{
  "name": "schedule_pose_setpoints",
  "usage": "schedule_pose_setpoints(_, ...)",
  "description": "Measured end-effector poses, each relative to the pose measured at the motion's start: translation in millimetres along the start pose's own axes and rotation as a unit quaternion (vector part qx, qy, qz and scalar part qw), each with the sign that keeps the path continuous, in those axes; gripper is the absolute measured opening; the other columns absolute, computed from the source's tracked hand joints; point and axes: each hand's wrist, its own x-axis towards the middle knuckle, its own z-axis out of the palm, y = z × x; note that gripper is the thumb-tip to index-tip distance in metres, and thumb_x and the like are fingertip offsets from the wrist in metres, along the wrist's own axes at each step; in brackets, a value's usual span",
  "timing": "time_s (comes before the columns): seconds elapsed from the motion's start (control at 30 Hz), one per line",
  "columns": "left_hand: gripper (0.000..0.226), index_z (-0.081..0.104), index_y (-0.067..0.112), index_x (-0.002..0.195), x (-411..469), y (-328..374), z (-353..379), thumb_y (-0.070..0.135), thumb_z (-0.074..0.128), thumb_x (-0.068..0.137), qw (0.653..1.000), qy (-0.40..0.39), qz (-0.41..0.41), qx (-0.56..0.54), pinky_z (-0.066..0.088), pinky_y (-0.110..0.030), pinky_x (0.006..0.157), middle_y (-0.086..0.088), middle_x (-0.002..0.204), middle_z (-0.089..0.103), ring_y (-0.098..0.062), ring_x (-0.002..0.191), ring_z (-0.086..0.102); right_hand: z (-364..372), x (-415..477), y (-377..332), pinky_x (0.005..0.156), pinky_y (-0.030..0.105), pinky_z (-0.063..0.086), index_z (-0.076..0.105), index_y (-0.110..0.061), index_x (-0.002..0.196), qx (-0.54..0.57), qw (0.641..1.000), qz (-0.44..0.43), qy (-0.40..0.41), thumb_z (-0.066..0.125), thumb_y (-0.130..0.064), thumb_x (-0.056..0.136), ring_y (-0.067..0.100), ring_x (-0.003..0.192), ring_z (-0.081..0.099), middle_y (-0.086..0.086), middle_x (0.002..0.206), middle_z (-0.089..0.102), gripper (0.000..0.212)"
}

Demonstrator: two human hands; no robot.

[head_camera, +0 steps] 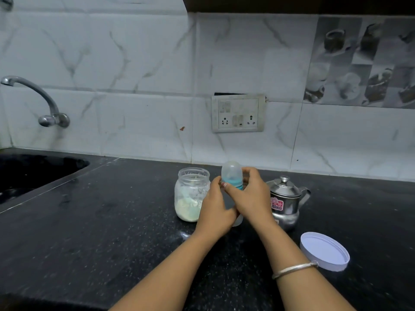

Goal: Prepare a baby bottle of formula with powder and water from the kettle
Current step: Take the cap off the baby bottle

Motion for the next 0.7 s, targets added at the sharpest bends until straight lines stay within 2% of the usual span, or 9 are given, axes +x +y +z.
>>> schedule_pose_setpoints(0.17, 0.054, 0.04, 0.019, 0.125, -0.3, -5.0, 1.9, 0.011, 0.066, 0.078, 1.0, 0.004, -0.014, -0.005, 0.045, -0.016, 0.084, 0.008, 0.112, 0.057, -0.008, 0.105, 0.056, -7.2, -3.5, -1.4, 0.082, 0.033, 0.05, 0.053, -0.019, 0.112, 0.015, 1.0, 0.006, -0.009, 0.077, -0.032, 0.072, 0.015, 0.095, 0.062, -0.002, 0.104, 0.065, 0.049)
schedule_pose_setpoints(0.3, 0.053, 0.042, 0.021, 0.123, -3.1, -4.6, 0.7, 0.016, 0.069, 0.078, 1.0, -0.003, -0.01, -0.002, 0.045, -0.021, 0.084, 0.006, 0.112, 0.058, -0.01, 0.104, 0.056, -10.9, -6.6, -5.0, 0.074, 0.023, 0.046, 0.051, -0.018, 0.112, 0.054, 0.998, -0.014, 0.022, 0.073, -0.028, 0.077, 0.013, 0.087, 0.061, -0.001, 0.102, 0.065, 0.043)
schedule_pose_setpoints(0.4, 0.054, 0.045, 0.023, 0.121, -4.2, -4.1, -1.6, 0.021, 0.073, 0.075, 1.0, -0.004, 0.005, -0.004, 0.048, -0.028, 0.088, 0.005, 0.113, 0.06, -0.01, 0.105, 0.057, -17.9, -8.3, -11.5, 0.064, 0.012, 0.042, 0.043, -0.025, 0.107, 0.11, 0.991, -0.023, 0.066, 0.071, -0.029, 0.078, 0.001, 0.075, 0.058, -0.001, 0.094, 0.065, 0.04)
schedule_pose_setpoints(0.5, 0.057, 0.045, 0.024, 0.122, -4.4, -3.4, -7.7, 0.021, 0.074, 0.073, 1.0, 0.002, 0.028, 0.015, 0.047, -0.032, 0.092, 0.006, 0.117, 0.058, -0.011, 0.108, 0.055, -27.2, -10.3, -13.9, 0.064, 0.017, 0.046, 0.047, -0.03, 0.097, 0.175, 0.979, -0.037, 0.1, 0.076, -0.024, 0.074, -0.001, 0.068, 0.058, -0.004, 0.085, 0.062, 0.037)
schedule_pose_setpoints(0.6, 0.057, 0.043, 0.021, 0.125, -7.6, -2.5, -11.7, 0.019, 0.072, 0.076, 0.998, -0.008, 0.041, 0.038, 0.043, -0.027, 0.094, 0.003, 0.12, 0.055, -0.012, 0.11, 0.052, -33.0, -8.6, -9.5, 0.066, 0.027, 0.046, 0.059, -0.036, 0.085, 0.219, 0.968, -0.043, 0.115, 0.068, -0.021, 0.071, 0.013, 0.07, 0.054, 0.002, 0.081, 0.057, 0.023)
schedule_pose_setpoints(0.7, 0.054, 0.045, 0.018, 0.125, -11.2, -3.5, -9.6, 0.021, 0.071, 0.078, 0.997, -0.026, 0.048, 0.054, 0.045, -0.029, 0.091, -0.001, 0.118, 0.056, -0.014, 0.108, 0.053, -24.9, -11.9, -7.7, 0.077, 0.029, 0.051, 0.062, -0.037, 0.088, 0.183, 0.981, -0.049, 0.046, 0.063, -0.023, 0.075, 0.015, 0.082, 0.06, 0.015, 0.103, 0.061, 0.019)
